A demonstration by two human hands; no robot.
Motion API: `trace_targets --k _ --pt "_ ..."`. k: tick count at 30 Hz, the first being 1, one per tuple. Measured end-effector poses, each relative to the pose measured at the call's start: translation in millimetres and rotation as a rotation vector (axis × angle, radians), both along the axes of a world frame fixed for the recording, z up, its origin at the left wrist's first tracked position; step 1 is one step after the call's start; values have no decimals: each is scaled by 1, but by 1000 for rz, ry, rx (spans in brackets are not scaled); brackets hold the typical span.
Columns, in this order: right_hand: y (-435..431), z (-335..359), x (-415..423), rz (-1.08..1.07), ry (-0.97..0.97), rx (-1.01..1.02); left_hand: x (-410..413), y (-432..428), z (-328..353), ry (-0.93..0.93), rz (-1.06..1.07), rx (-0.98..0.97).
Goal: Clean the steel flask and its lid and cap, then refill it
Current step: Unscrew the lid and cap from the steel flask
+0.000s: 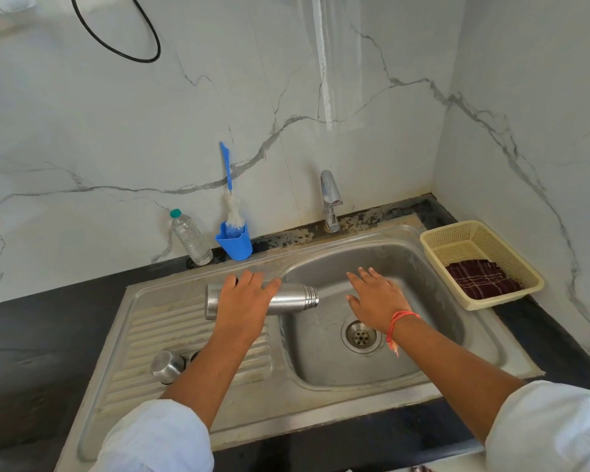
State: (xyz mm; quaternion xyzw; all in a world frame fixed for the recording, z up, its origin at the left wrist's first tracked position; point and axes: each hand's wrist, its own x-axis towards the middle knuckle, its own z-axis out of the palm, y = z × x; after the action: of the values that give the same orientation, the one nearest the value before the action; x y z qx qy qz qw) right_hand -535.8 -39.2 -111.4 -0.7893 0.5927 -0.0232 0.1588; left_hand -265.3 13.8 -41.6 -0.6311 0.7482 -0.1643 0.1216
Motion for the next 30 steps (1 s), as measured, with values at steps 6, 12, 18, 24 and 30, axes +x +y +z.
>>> trace_targets --k 6,12,18,24,30 --pt "-5 21 10 -228 -669 488 -18 -15 -19 628 332 226" --pt "-20 31 42 -319 -1163 758 -69 -35 -30 1190 418 252" --pt "-52 26 46 -405 -1261 644 -88 -62 -25 1394 419 296" --pt "-68 21 50 -314 -1191 574 -81 -72 -31 1530 464 329" --pt "-87 38 91 -170 -926 340 -58 -78 -40 1730 661 138"
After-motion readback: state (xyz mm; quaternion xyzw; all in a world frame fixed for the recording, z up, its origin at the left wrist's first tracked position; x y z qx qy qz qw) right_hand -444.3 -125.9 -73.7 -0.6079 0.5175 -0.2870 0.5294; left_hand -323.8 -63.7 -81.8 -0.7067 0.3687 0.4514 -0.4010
